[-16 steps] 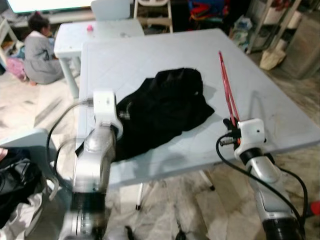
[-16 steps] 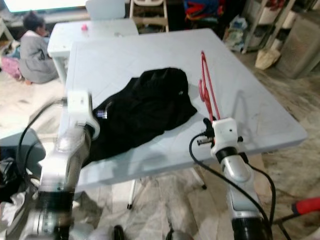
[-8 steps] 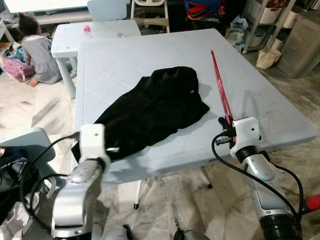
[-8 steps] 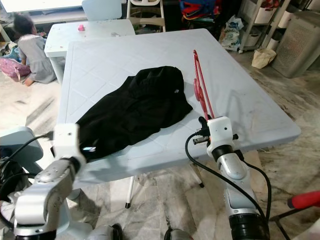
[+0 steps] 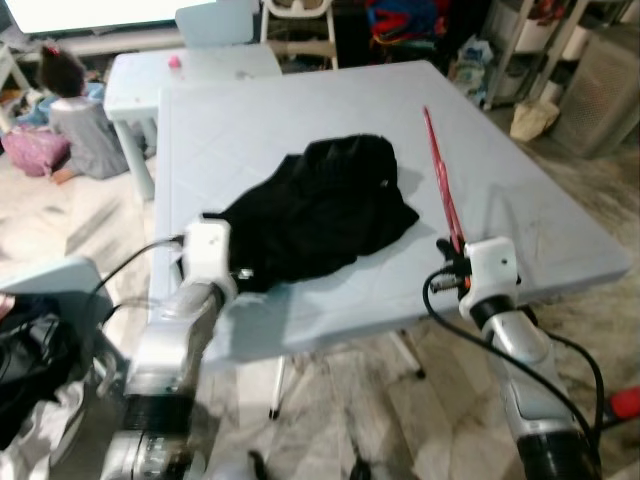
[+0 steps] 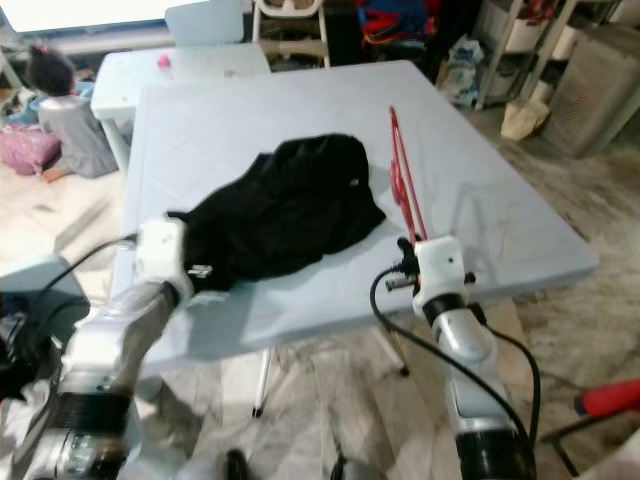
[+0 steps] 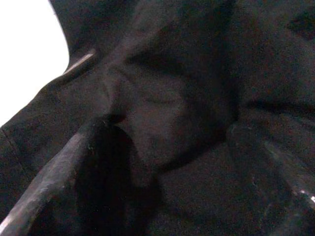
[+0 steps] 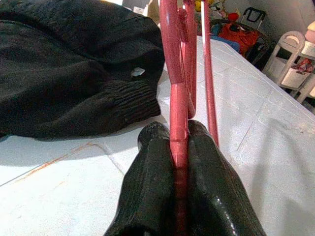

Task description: Hang hanger

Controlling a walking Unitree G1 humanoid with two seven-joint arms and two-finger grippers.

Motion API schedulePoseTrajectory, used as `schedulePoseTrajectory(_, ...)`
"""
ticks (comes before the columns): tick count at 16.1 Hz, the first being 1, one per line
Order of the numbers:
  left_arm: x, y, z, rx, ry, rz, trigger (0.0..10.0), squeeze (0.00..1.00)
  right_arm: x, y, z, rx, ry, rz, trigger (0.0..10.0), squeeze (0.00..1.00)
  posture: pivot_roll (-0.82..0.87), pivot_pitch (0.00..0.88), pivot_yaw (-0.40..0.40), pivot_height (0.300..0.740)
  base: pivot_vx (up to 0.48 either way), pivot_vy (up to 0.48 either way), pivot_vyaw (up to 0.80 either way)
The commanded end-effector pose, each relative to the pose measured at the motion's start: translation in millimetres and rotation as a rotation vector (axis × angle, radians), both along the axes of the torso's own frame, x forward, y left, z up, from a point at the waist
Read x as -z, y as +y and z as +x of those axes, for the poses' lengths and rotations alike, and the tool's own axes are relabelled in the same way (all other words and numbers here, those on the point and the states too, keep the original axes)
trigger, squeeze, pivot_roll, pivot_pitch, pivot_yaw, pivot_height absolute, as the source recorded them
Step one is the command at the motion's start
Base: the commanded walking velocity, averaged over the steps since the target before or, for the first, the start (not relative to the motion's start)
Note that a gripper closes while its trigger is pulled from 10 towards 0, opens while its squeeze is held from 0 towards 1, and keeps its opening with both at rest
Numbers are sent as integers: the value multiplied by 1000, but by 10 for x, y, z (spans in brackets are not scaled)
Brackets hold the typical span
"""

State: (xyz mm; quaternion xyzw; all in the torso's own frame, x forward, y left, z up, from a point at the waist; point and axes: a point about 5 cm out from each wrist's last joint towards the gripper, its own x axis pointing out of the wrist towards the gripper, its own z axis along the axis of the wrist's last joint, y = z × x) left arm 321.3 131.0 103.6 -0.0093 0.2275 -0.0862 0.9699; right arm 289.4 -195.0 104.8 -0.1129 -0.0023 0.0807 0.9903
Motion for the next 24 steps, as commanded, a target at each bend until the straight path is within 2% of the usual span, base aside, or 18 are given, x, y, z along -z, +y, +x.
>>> schedulePoseTrajectory(1, 226, -148, 48, 59, 84, -18, 10000, 0, 105, 47, -17, -11, 56, 21, 10000, 0, -18, 57, 4, 740, 0, 0, 0)
schedulePoseTrajectory(2, 206, -188, 108, 72, 69, -22, 10000, 0, 105, 47, -18, -8, 57, 26, 10000, 0, -18, 57, 4, 740, 0, 0, 0)
schedulePoseTrajectory(3, 138, -364, 293, 142, 2, 19, 10000, 0, 92, 66, -7, -2, 50, 47, 10000, 0, -37, 46, -3, 740, 0, 0, 0)
schedulePoseTrajectory(4, 109, -402, 337, 150, -22, 45, 10000, 0, 91, 75, -7, 5, 48, 65, 10000, 0, -52, 37, 2, 740, 0, 0, 0)
schedulePoseTrajectory(6, 18, -410, 396, 144, -112, 56, 10000, 0, 85, 56, -10, 28, 34, 56, 10000, 0, -57, 29, 8, 740, 0, 0, 0)
schedulePoseTrajectory(7, -9, -395, 409, 144, -156, 88, 10000, 0, 89, 40, -12, 41, 31, 56, 10000, 0, -53, 27, 13, 740, 0, 0, 0)
schedulePoseTrajectory(8, -69, -304, 398, 119, -254, 142, 10000, 0, 117, 0, -18, 75, 41, 69, 10000, 0, -45, 24, 19, 740, 0, 0, 0)
schedulePoseTrajectory(9, -83, -226, 366, 99, -301, 175, 10000, 0, 134, -19, -27, 93, 45, 84, 10000, 0, -40, 24, 19, 740, 0, 0, 0)
schedulePoseTrajectory(10, -84, -38, 257, 47, -344, 167, 10000, 0, 176, -33, -38, 114, 62, 95, 10000, 0, -19, 26, 25, 740, 0, 0, 0)
schedulePoseTrajectory(12, -92, 108, 120, 11, -359, 121, 10000, 0, 190, -26, -46, 126, 66, 99, 10000, 0, -5, 33, 24, 740, 0, 0, 0)
schedulePoseTrajectory(13, -90, 156, -38, 12, -374, 114, 10000, 0, 210, -10, -54, 134, 74, 113, 10000, 0, 1, 33, 23, 740, 0, 0, 0)
schedulePoseTrajectory(16, -190, 178, -255, -62, -482, 124, 10000, 0, 232, -24, -83, 183, 84, 131, 10000, 0, -3, 33, 28, 740, 0, 0, 0)
schedulePoseTrajectory(18, -178, 168, -396, -130, -468, 84, 10000, 0, 155, -43, -43, 231, 50, 104, 10000, 0, -12, 43, 32, 740, 0, 0, 0)
schedulePoseTrajectory(19, -173, 175, -454, -162, -463, 98, 10000, 0, 124, -16, -25, 215, 52, 197, 10000, 0, -10, 38, 20, 740, 0, 0, 0)
schedulePoseTrajectory(21, -179, 128, -520, -139, -465, 104, 10000, 0, 33, -8, 15, 209, 51, 342, 10000, 0, -4, 40, 11, 740, 0, 0, 0)
schedulePoseTrajectory(24, -279, 145, -544, -107, -503, 119, 10000, 0, -203, 23, 43, 155, -4, 381, 10000, 0, 3, 42, 22, 740, 0, 0, 0)
